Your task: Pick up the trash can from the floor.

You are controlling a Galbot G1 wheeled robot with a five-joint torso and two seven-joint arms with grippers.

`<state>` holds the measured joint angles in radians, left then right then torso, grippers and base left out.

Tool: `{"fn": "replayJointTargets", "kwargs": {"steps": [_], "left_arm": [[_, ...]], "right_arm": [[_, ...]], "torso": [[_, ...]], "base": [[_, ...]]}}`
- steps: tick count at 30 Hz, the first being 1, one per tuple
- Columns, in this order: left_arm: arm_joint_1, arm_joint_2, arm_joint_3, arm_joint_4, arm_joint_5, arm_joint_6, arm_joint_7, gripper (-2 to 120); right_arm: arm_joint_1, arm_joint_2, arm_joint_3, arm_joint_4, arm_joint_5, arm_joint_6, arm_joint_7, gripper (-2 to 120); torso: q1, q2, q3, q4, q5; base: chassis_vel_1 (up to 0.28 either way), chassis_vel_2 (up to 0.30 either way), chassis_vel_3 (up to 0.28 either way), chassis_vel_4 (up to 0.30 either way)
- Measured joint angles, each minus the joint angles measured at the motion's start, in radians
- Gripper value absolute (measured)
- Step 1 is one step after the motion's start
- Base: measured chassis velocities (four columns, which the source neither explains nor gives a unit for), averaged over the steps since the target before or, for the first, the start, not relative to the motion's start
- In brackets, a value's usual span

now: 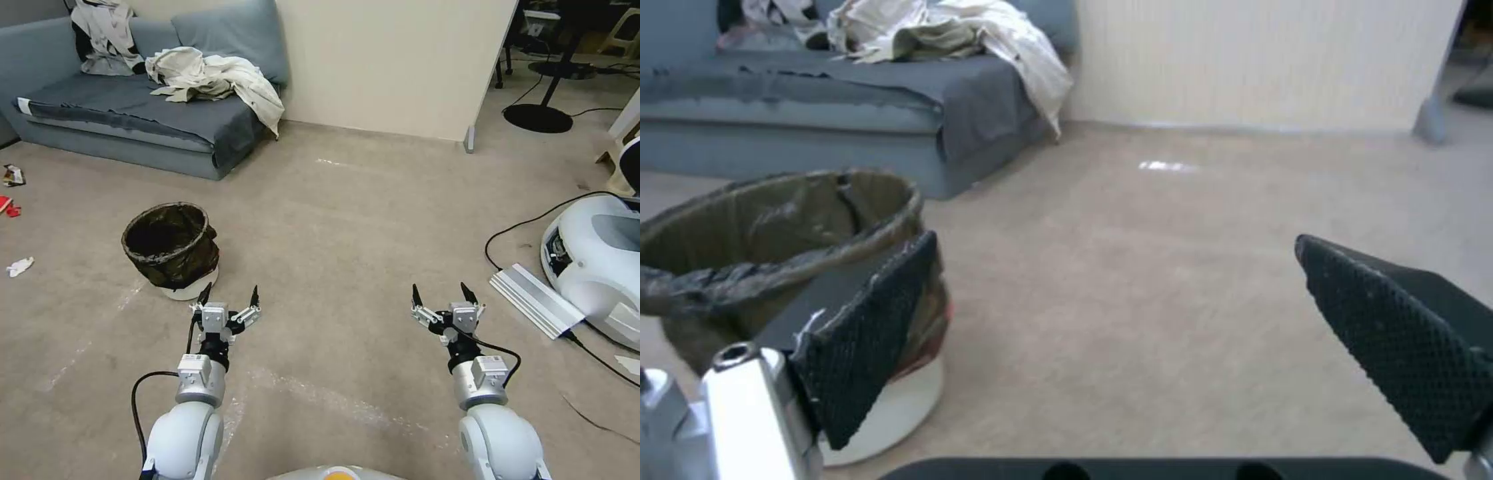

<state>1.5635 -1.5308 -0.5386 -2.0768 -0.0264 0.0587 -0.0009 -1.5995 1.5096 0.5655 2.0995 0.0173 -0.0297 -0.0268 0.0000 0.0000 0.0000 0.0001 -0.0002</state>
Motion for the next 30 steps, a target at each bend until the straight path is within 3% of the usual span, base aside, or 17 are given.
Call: {"fn": "replayJointTargets", "kwargs": {"steps": [4,6,17,30], "left_arm": [[0.029,-0.067,0.027,-0.158,-0.057,0.126,0.0,100],[0.044,-0.061,0.004,-0.176,-0.064,0.128,0.002,100],[0.071,0.0,-0.082,-0.18,-0.118,0.109,0.054,100],[0.086,-0.004,-0.095,-0.191,-0.105,0.109,0.05,100]], "right_arm": [[-0.077,0.017,0.026,0.157,0.03,-0.049,-0.043,100],[-0.082,0.012,0.03,0.175,0.07,-0.053,-0.054,100],[-0.064,-0.015,0.046,0.13,0.169,0.036,-0.107,100],[-0.051,-0.032,0.048,0.106,0.19,0.053,-0.111,100]], "torso": [[0.0,0.0,0.0,-0.0004,0.0001],[0.0,0.0,0.0,-0.0003,-0.0001],[0.0,0.0,0.0,0.0,0.0001],[0.0,0.0,0.0,-0.0002,0.0001]], "base": [[0.0,0.0,0.0,0.0],[0.0,0.0,0.0,0.0],[0.0,0.0,0.0,0.0],[0.0,0.0,0.0,0.0]]}}
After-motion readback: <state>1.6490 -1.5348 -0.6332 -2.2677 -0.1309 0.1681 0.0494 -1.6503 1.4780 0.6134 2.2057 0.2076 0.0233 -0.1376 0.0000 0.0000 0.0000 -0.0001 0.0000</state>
